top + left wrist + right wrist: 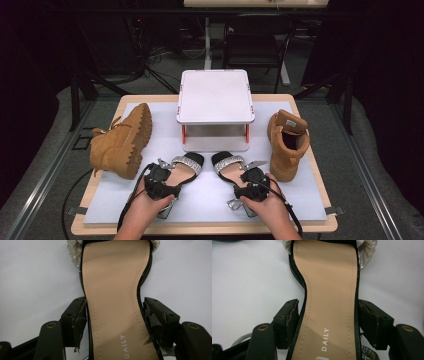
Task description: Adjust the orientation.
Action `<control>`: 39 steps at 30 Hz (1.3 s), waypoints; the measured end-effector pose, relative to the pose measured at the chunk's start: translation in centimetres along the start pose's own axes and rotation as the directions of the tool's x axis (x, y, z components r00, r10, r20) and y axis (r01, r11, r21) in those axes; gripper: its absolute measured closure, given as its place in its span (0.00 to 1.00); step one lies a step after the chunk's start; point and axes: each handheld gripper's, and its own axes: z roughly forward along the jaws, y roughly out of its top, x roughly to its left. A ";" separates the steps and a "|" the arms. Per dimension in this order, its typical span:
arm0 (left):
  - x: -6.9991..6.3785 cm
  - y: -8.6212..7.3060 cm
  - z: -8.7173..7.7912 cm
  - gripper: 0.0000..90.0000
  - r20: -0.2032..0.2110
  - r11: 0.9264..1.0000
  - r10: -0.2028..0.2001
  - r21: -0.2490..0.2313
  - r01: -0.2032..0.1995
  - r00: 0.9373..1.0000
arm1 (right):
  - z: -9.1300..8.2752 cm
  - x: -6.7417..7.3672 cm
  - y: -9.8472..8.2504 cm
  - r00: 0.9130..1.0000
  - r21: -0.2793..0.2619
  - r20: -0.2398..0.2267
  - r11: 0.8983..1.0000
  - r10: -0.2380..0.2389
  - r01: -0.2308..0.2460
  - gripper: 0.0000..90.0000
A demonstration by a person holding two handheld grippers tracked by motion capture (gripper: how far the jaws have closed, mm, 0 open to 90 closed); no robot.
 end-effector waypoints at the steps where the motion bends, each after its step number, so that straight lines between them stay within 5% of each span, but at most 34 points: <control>1: 0.0 0.0 0.0 0.40 -0.002 1.000 -0.001 0.000 0.001 1.000 | 0.0 0.0 0.0 1.000 0.001 0.000 1.000 0.001 -0.001 0.39; 22: 0.1 0.2 0.5 0.42 0.014 0.996 -0.068 0.056 0.067 0.998 | 0.4 -0.1 0.1 0.999 0.029 -0.006 0.999 0.034 -0.034 0.41; 39: -0.1 -0.1 0.4 0.44 -0.002 0.996 -0.088 0.031 0.088 0.996 | 0.6 0.1 0.1 0.999 0.025 0.010 0.999 0.039 -0.039 0.41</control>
